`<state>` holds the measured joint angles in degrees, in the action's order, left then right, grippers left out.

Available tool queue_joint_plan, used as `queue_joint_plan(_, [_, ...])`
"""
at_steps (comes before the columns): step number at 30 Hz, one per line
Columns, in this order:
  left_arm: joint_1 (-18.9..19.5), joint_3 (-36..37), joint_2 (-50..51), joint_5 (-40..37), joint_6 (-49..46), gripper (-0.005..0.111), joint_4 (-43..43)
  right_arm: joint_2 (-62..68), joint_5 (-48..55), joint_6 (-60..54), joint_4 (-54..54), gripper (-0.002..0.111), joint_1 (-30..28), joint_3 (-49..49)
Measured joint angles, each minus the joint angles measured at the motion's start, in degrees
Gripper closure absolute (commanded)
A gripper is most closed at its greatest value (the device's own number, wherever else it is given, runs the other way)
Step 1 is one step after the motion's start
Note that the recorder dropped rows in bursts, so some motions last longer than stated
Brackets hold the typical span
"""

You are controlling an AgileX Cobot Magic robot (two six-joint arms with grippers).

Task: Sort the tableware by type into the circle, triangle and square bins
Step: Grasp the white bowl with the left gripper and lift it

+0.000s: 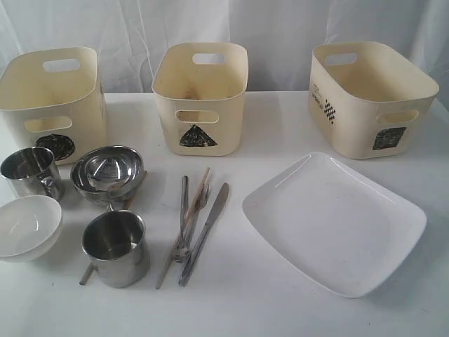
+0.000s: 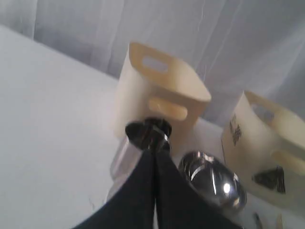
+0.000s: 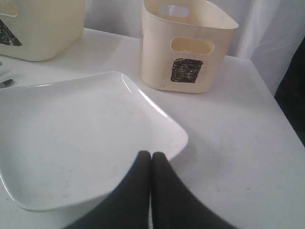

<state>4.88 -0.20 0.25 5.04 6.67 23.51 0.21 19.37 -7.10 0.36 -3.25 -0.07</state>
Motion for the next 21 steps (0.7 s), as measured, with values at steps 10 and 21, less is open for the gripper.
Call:
queue_joint_plan(10, [4.99,-30.33,32.18,-13.32,-36.02,0.107,-1.30,0.00,0.00,0.00,0.00,0.108,0.00,0.00])
queue_joint_plan(21, [9.10,-49.03,71.93,-44.98,-26.46,0.081,-4.50,0.00,0.00,0.00,0.00,0.108,0.00,0.00])
